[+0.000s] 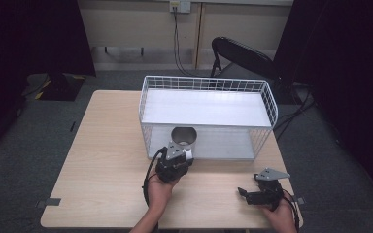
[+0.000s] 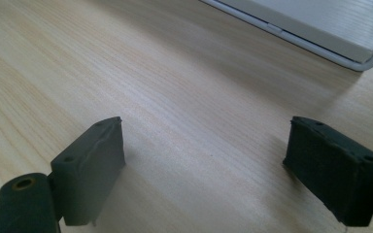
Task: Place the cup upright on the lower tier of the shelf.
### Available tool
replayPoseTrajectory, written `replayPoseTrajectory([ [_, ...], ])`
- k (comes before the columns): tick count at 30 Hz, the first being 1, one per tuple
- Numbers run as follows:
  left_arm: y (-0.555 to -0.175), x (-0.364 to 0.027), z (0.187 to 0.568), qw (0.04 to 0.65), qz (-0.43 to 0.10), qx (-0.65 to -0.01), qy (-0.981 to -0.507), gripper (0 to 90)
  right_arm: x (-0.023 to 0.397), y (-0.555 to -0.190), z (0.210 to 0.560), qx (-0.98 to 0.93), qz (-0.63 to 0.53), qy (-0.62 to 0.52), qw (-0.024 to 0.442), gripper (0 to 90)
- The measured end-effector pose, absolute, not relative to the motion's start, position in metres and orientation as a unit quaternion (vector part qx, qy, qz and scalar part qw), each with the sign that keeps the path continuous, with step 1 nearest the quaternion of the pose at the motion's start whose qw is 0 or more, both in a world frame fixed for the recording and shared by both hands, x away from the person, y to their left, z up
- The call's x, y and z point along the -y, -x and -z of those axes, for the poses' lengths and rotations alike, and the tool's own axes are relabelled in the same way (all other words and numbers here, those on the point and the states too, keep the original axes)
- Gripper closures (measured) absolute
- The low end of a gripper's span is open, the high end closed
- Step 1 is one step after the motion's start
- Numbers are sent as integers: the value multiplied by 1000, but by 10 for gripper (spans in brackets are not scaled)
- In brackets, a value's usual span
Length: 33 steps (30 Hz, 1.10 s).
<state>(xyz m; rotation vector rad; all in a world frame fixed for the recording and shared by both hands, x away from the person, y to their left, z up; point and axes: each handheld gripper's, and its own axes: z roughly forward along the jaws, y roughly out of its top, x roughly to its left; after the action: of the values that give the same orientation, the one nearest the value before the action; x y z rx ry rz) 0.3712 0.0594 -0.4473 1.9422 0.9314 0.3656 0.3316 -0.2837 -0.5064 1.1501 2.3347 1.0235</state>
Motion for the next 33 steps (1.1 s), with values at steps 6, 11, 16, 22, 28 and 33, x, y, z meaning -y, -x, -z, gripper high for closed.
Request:
replayPoseTrajectory([
  [6, -378, -61, 446, 456, -150, -382, -790, 749, 284, -332, 506, -822, -361, -405, 172, 131],
  [11, -385, -61, 446, 453, -149, -383, -791, 750, 284, -332, 506, -822, -361, -405, 171, 131],
  [16, -390, -59, 446, 452, -151, -387, -789, 751, 284, -332, 506, -822, -361, -405, 172, 131],
  [22, -394, -57, 445, 449, -155, -391, -789, 751, 284, -332, 506, -822, -361, -405, 172, 131],
  [28, -394, -56, 445, 444, -165, -387, -791, 714, 284, -332, 506, -822, -361, -405, 172, 131],
  [33, -389, -57, 442, 444, -170, -386, -791, 665, 284, -332, 506, -822, -361, -405, 172, 131],
])
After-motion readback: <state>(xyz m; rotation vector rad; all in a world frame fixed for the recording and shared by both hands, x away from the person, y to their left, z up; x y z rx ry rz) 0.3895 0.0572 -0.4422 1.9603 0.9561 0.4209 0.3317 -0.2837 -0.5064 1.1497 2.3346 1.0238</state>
